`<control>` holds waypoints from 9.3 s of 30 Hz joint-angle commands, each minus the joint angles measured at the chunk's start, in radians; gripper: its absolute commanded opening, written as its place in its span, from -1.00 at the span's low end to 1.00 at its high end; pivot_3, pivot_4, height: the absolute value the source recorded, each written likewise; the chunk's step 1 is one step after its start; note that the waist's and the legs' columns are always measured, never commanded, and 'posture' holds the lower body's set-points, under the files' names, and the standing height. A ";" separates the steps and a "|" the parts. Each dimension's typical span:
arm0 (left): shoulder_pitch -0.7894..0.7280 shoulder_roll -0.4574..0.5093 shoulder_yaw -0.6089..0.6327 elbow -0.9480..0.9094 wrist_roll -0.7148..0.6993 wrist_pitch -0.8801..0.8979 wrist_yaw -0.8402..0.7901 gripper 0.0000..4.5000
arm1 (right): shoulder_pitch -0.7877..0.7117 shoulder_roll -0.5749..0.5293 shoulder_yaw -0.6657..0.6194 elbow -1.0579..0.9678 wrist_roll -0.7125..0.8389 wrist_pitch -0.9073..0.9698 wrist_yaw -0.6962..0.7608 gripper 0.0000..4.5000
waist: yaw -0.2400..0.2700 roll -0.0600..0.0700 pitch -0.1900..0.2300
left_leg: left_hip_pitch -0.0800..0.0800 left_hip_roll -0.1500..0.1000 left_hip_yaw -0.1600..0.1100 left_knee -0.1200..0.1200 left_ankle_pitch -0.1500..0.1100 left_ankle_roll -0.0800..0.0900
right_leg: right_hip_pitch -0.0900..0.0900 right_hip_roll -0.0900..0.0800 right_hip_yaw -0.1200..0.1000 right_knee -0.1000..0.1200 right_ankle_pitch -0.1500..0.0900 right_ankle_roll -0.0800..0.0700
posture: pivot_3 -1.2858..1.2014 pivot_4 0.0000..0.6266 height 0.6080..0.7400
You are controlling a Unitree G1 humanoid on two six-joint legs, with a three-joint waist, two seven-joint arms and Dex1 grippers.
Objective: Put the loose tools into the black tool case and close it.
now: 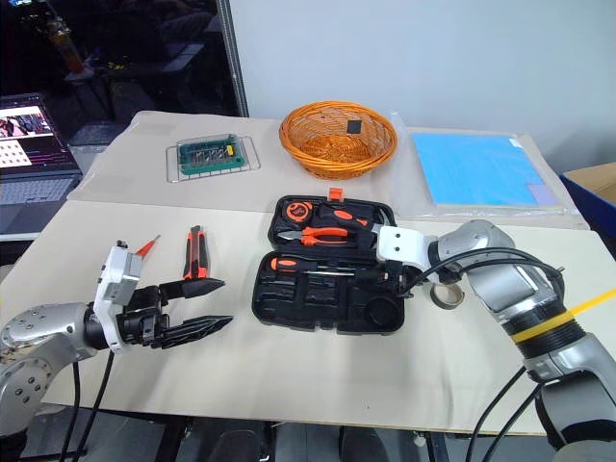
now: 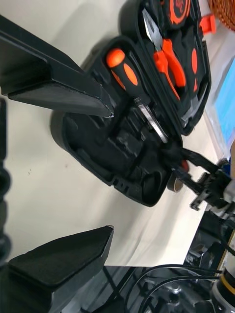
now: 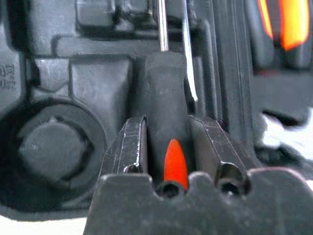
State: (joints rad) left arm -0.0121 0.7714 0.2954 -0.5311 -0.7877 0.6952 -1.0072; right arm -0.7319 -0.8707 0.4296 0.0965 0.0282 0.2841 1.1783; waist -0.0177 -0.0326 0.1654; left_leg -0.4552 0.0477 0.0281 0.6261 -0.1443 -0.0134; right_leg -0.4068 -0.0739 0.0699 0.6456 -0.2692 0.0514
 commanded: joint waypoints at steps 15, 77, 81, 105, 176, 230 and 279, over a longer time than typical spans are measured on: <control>0.006 0.019 -0.005 -0.021 0.000 -0.050 0.008 0.68 | -0.014 0.085 -0.092 -0.033 0.002 0.098 0.089 0.42 | 0.004 0.000 0.000 | 0.003 0.001 0.000 0.001 0.000 0.000 | 0.002 0.002 0.000 0.002 0.000 -0.001 | 0.03 -0.52 1.00; -0.647 0.188 -0.319 1.249 0.643 -0.338 0.002 -0.80 | 0.393 0.117 -0.513 -0.807 0.636 0.369 -0.314 1.00 | -0.001 -0.010 -0.001 | 0.003 0.003 0.001 0.000 0.000 -0.001 | 0.001 0.000 -0.004 0.004 0.000 -0.003 | 0.03 -0.52 1.00; -0.602 0.223 -0.216 1.024 0.498 -0.353 -0.179 -0.81 | 0.466 0.123 -0.551 -0.821 0.645 0.330 -0.304 1.00 | 0.004 -0.013 0.000 | 0.003 0.004 0.001 0.000 0.000 -0.001 | 0.001 0.000 -0.004 0.003 0.000 -0.004 | 0.03 -0.52 1.00; -0.962 -0.239 -0.837 0.871 0.795 -0.381 -0.305 -0.81 | 1.019 0.031 -1.002 -1.015 0.638 0.282 -0.326 1.00 | 0.006 -0.012 0.000 | 0.001 0.001 0.000 0.011 0.001 0.001 | 0.015 0.000 -0.003 0.002 -0.004 0.007 | 0.03 -0.52 1.00; -0.341 -0.461 -0.112 0.164 0.682 0.206 0.770 0.78 | 0.758 -0.021 -0.805 -0.869 0.747 0.272 -0.343 1.00 | 0.015 -0.009 -0.014 | 0.011 0.000 0.000 0.003 0.000 0.001 | 0.021 -0.002 -0.001 0.000 -0.005 0.006 | 0.03 -0.52 1.00; -0.808 -0.273 -0.769 0.864 0.754 -0.566 -0.409 -0.20 | 1.204 0.001 -1.270 -1.037 0.822 0.290 -0.279 1.00 | 0.022 -0.010 -0.013 | 0.005 0.001 0.001 0.006 0.001 0.002 | 0.019 -0.001 -0.002 -0.004 -0.009 0.008 | 0.03 -0.52 1.00; -0.491 -0.347 -0.533 0.476 0.487 -0.349 -0.145 -0.99 | 1.130 -0.093 -1.080 -0.957 0.672 0.471 -0.486 1.00 | 0.022 -0.001 -0.025 | 0.008 0.002 0.003 0.004 0.000 0.002 | 0.019 -0.003 -0.001 -0.004 -0.009 0.000 | 0.03 -0.52 1.00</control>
State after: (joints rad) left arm -0.4865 0.4158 -0.2882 0.0222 -0.2421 0.3127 -1.1480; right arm 0.4118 -0.9557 -0.6366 -0.8741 0.6931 0.7195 0.7105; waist 0.0040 -0.0340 0.1402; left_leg -0.4475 0.0494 0.0308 0.6303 -0.1438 -0.0118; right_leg -0.3875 -0.0763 0.0686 0.6421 -0.2781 0.0511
